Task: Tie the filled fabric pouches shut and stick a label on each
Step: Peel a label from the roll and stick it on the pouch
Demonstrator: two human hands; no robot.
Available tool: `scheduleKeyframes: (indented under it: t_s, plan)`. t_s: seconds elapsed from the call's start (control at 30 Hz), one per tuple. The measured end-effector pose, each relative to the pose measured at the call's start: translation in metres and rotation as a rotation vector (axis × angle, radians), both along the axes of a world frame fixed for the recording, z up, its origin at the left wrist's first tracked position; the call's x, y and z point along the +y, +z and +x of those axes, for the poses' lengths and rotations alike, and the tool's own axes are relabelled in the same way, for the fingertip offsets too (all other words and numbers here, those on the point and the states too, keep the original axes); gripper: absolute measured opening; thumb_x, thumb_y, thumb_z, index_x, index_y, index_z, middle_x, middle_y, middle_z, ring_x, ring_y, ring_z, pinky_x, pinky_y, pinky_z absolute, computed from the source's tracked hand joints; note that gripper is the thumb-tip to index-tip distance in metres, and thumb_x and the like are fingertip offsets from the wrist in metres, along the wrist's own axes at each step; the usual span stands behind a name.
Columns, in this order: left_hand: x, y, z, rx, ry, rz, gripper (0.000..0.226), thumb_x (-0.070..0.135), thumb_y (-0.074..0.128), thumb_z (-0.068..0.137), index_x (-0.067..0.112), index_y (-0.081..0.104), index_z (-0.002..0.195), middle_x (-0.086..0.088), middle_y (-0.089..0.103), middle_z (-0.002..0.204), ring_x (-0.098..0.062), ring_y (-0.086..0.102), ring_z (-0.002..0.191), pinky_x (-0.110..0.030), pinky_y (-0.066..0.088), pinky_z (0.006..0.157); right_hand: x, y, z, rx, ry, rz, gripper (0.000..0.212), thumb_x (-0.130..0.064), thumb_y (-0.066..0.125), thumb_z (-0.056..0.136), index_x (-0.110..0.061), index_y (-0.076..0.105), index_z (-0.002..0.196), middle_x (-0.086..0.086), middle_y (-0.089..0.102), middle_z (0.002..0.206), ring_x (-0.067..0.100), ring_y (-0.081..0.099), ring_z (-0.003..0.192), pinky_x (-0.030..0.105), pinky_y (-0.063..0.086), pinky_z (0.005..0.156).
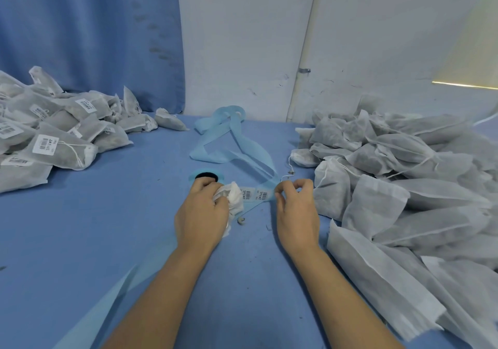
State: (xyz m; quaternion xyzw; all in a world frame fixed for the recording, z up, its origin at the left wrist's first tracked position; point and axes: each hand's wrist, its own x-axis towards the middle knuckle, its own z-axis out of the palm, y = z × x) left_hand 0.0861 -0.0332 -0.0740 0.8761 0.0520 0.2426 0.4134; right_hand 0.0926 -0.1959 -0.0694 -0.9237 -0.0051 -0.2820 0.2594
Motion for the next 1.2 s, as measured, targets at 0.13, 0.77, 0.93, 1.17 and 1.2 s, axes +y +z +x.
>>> scheduleKeyframes:
  t_s: [0.13, 0.77, 0.93, 1.17, 1.2]
  plan:
    - [0.000, 0.000, -0.002, -0.072, -0.213, -0.049, 0.024, 0.008, 0.054, 0.087, 0.023, 0.070, 0.098, 0.029, 0.048, 0.128, 0.010, 0.046, 0.093, -0.014, 0.038, 0.069, -0.001, 0.000, 0.000, 0.000, -0.016, -0.010, 0.015, -0.013, 0.049, 0.097, -0.009, 0.061, 0.104, 0.002, 0.041, 0.095, 0.022, 0.046, 0.088, 0.034, 0.040, 0.061]
    - [-0.004, 0.019, -0.012, 0.111, -0.546, -0.551, 0.034, 0.011, 0.048, 0.059, 0.027, 0.073, 0.075, 0.014, 0.071, 0.081, -0.002, 0.064, 0.078, -0.014, 0.048, 0.069, 0.012, 0.000, -0.003, 0.209, 0.429, 0.805, 0.016, -0.011, 0.062, 0.092, -0.026, 0.063, 0.097, -0.008, 0.070, 0.099, -0.006, 0.064, 0.089, 0.013, 0.048, 0.079]
    - [-0.003, 0.019, -0.012, 0.097, -0.529, -0.545, 0.035, -0.007, 0.052, 0.079, 0.020, 0.073, 0.080, 0.011, 0.071, 0.081, -0.003, 0.063, 0.076, -0.013, 0.048, 0.068, 0.012, 0.001, -0.002, 0.167, 0.427, 0.858, 0.017, -0.010, 0.061, 0.093, -0.027, 0.064, 0.091, -0.008, 0.071, 0.092, 0.001, 0.065, 0.086, 0.011, 0.046, 0.073]
    - [-0.003, 0.019, -0.012, 0.084, -0.515, -0.539, 0.040, -0.012, 0.048, 0.079, 0.020, 0.072, 0.079, 0.013, 0.070, 0.077, 0.001, 0.061, 0.072, -0.010, 0.046, 0.065, 0.009, 0.000, -0.002, 0.141, 0.406, 0.901, 0.016, -0.011, 0.058, 0.095, -0.023, 0.063, 0.087, -0.017, 0.068, 0.069, 0.000, 0.059, 0.068, 0.014, 0.046, 0.068]
    - [-0.003, 0.019, -0.012, 0.088, -0.515, -0.536, 0.040, -0.012, 0.048, 0.079, 0.020, 0.072, 0.079, 0.014, 0.070, 0.078, 0.001, 0.061, 0.072, -0.010, 0.046, 0.065, 0.009, 0.000, -0.002, 0.140, 0.393, 0.915, 0.015, -0.011, 0.058, 0.095, -0.023, 0.063, 0.086, -0.015, 0.067, 0.067, 0.005, 0.058, 0.066, 0.016, 0.045, 0.067]
